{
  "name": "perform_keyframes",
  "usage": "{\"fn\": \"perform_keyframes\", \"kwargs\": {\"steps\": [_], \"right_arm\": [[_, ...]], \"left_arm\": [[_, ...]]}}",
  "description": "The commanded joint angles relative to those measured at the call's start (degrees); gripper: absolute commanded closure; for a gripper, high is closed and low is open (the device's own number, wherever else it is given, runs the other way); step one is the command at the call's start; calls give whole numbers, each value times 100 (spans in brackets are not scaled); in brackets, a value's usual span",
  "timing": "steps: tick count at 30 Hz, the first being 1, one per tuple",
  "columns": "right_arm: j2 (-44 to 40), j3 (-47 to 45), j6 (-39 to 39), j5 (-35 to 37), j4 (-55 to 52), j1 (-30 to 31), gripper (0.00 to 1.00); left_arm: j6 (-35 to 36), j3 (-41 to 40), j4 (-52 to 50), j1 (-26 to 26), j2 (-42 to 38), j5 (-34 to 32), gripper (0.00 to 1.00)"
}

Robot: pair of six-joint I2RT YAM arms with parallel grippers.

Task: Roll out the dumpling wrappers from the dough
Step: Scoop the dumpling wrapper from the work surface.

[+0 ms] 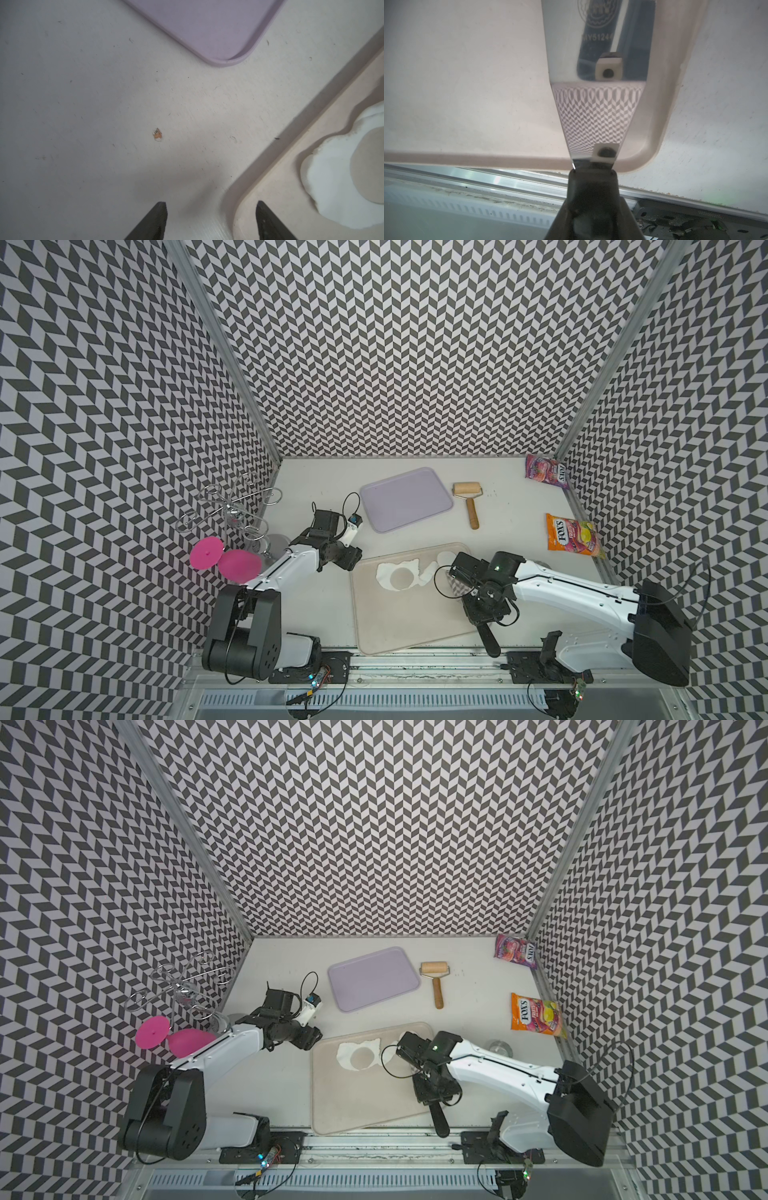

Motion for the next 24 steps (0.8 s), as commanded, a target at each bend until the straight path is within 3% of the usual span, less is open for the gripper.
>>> {"fn": "perform_keyframes", "kwargs": {"steps": [1,24], "right_arm": [[64,43,-66,189,86,-84,100],[-103,192,-64,-179,309,-111,100]], "left_arm": [[-31,-85,79,34,-140,41,30],[-19,-93,87,69,-140,49,29]]}}
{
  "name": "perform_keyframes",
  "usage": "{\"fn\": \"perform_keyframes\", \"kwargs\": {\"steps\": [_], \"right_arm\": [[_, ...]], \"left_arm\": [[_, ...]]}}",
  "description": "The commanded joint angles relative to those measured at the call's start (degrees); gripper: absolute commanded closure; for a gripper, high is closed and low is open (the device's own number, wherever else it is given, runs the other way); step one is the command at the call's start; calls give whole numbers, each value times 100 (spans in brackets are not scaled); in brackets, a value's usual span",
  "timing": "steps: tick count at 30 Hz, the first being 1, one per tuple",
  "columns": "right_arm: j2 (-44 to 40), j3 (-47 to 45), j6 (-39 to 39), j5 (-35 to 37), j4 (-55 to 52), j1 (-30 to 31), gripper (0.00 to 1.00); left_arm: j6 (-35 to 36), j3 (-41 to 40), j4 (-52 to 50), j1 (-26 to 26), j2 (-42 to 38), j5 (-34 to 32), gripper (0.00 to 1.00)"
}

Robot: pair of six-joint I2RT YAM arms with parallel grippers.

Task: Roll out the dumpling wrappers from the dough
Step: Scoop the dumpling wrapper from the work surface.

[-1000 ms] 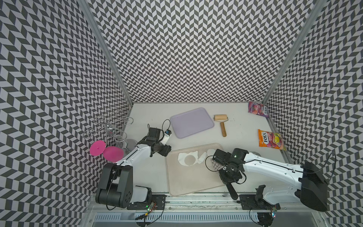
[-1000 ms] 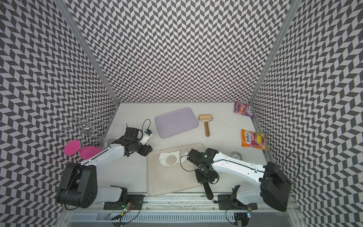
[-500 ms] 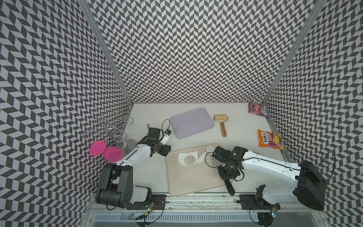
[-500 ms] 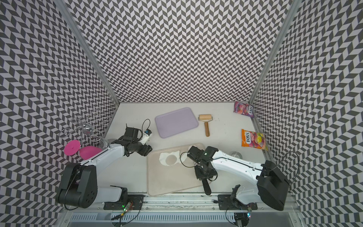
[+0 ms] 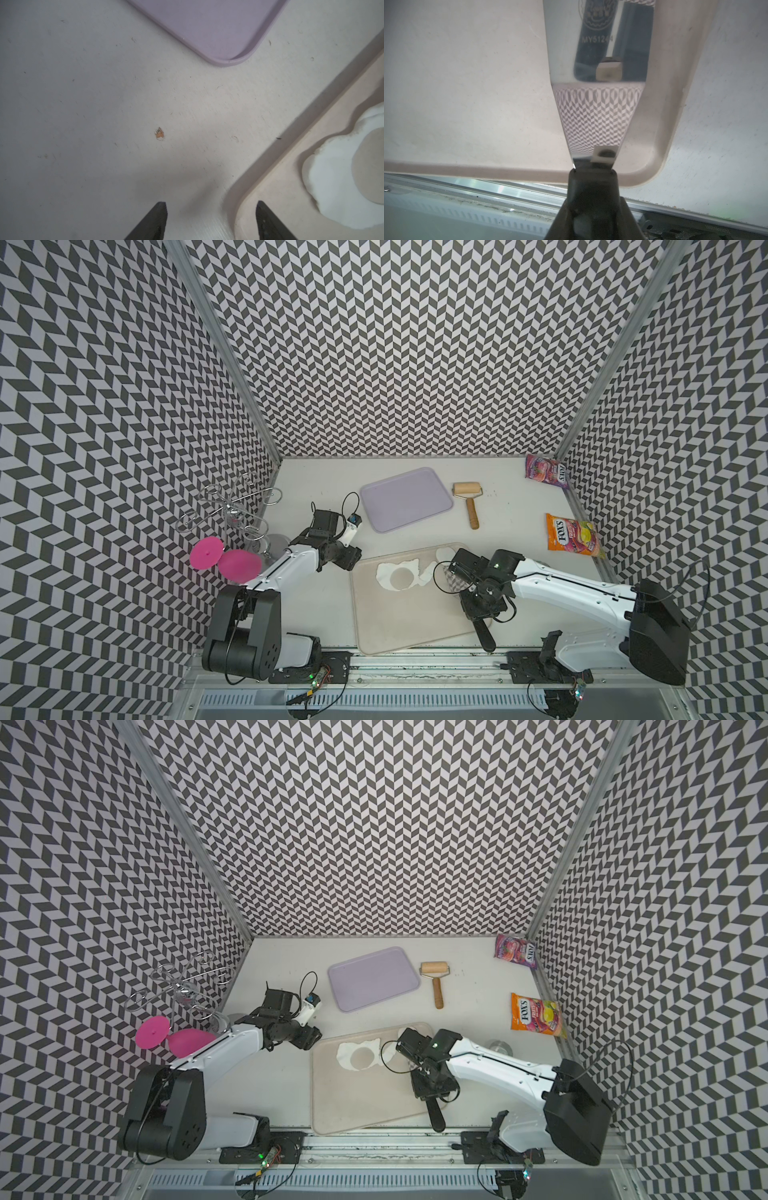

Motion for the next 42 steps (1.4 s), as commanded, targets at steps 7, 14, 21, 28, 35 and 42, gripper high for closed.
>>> {"fn": "perform_keyframes", "kwargs": {"steps": [7,14,21,28,35,42], "right_arm": [[-293,270,74,-346,-103,68,100],[-140,119,114,-257,26,55,100],[-157,-134,186,-354,258,7,100],[-53,-194,195,-391,317,-54,100],[63,-114,185,-422,452,-294,100],[117,52,242,-410,472,-365,100]], "left_arm": [[-19,-87,85,48,-134,64,30],[-19,-85,85,58,-145,66,29],[-16,-88,85,60,-144,75,29],[-10,-91,86,72,-164,86,29],[-11,-98,85,87,-168,93,29],[-10,-98,85,97,-182,106,29]]}}
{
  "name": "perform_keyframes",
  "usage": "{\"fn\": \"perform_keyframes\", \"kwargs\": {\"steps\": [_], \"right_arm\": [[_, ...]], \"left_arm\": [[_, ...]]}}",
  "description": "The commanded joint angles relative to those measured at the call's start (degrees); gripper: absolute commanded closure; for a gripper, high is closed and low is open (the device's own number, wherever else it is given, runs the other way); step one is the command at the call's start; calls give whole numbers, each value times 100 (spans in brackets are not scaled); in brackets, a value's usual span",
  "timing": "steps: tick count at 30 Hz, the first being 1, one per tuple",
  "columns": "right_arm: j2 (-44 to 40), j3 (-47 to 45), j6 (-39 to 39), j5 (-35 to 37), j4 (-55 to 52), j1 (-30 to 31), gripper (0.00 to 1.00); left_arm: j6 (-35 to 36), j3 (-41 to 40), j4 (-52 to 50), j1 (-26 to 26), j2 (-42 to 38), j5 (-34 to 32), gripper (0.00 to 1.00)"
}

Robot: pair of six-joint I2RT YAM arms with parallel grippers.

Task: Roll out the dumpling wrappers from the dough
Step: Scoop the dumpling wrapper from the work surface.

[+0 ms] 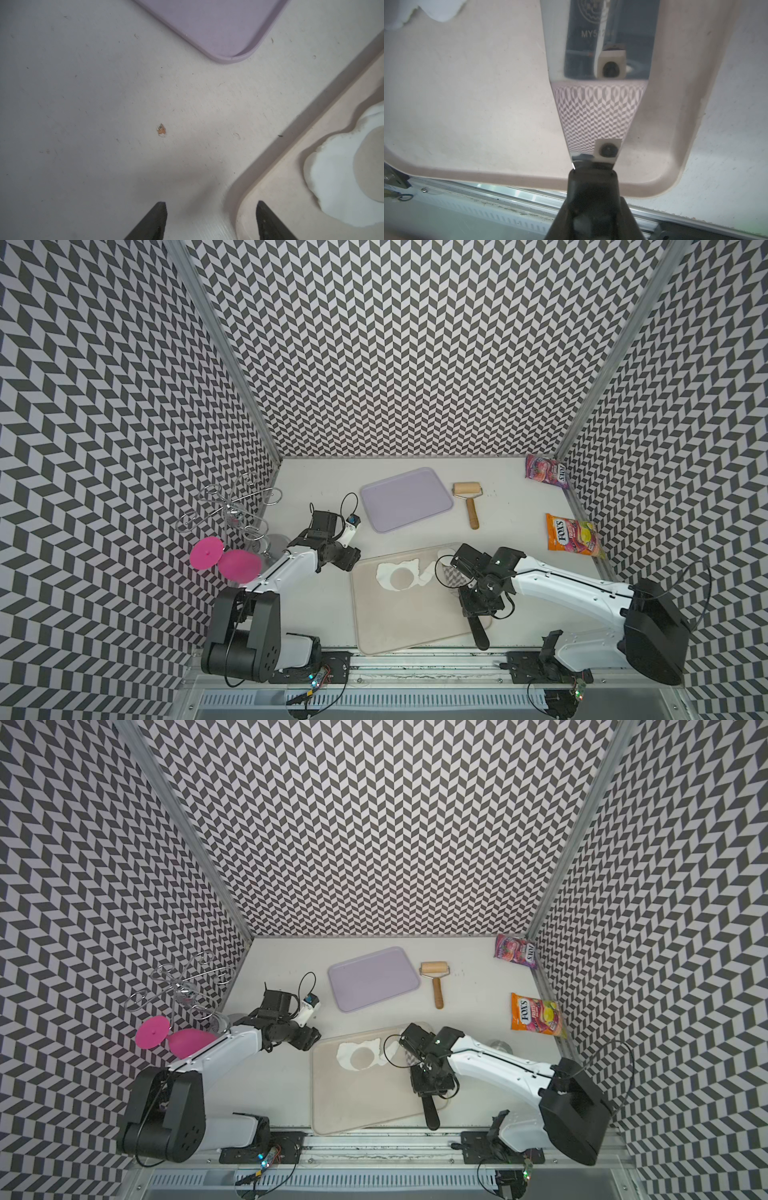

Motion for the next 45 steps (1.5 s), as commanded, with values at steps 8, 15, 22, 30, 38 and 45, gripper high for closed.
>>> {"fn": "perform_keyframes", "kwargs": {"steps": [8,15,22,30,38,45], "right_arm": [[-90,-90,216,79,474,-35,100],[-87,-514,333,349,1103,-87,100],[-77,-524,203,659,1427,-122,100],[-565,-542,151,812,1411,-113,100],[-1014,-325,23,893,1102,-105,100],[-661,593,-487,961,885,-107,100]], "left_arm": [[-10,-31,83,46,-111,89,29],[-14,-35,83,52,-110,81,29],[-9,-40,83,60,-136,89,29],[-8,-39,83,56,-133,89,29],[-7,-30,83,58,-120,98,29],[-13,-43,101,60,-123,98,29]]}}
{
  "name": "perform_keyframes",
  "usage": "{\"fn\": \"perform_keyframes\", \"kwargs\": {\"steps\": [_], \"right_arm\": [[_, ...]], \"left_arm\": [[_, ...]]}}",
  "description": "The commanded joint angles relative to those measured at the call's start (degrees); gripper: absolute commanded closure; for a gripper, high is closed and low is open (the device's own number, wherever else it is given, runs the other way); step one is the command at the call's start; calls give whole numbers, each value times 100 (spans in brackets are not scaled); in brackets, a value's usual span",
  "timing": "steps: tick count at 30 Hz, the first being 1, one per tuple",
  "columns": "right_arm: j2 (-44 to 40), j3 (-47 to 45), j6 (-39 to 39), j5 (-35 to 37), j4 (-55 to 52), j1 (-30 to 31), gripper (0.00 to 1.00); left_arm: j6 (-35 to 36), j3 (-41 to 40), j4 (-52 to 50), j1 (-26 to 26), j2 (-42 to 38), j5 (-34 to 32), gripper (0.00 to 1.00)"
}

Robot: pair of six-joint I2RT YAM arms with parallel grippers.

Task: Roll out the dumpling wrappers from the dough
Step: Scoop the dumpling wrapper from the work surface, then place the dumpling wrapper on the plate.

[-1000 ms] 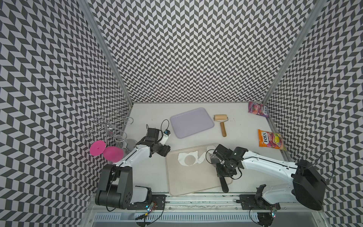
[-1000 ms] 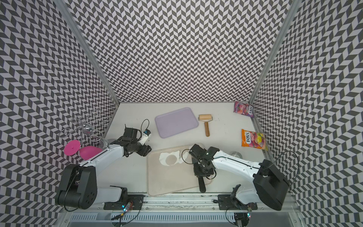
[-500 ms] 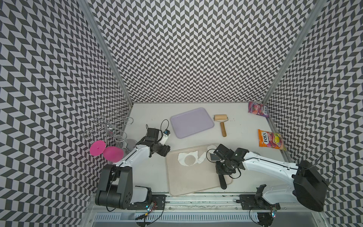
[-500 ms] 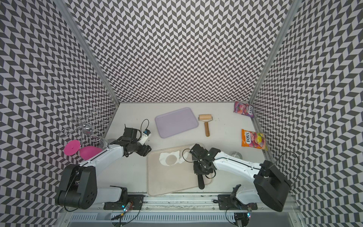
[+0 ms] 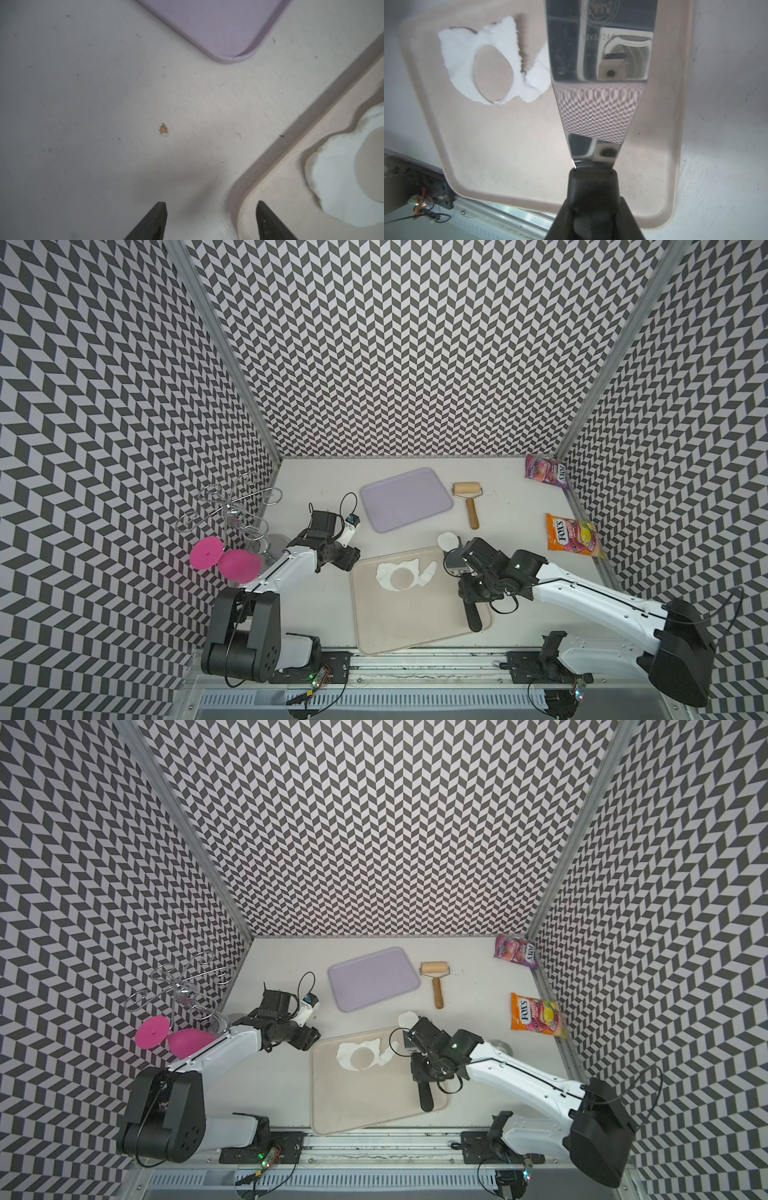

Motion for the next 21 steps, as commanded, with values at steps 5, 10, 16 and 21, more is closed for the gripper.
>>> {"fn": "perform_keyframes", "kwargs": {"steps": [5,10,16,21], "right_arm": [[1089,1514,-941,746,-222,-34,100],[2369,2594,-1503,1143,-226,-162,100],[3989,4146,-1983,2048,-439,-319,100],[4712,4732,-2132,2335,-203,-609,100]], "left_arm": [[-19,-60,109,27,-112,58,29],[-27,-65,118,42,-120,25,29],[-39,-61,127,63,-111,-25,29],[-44,-70,129,74,-85,-43,29]]}}
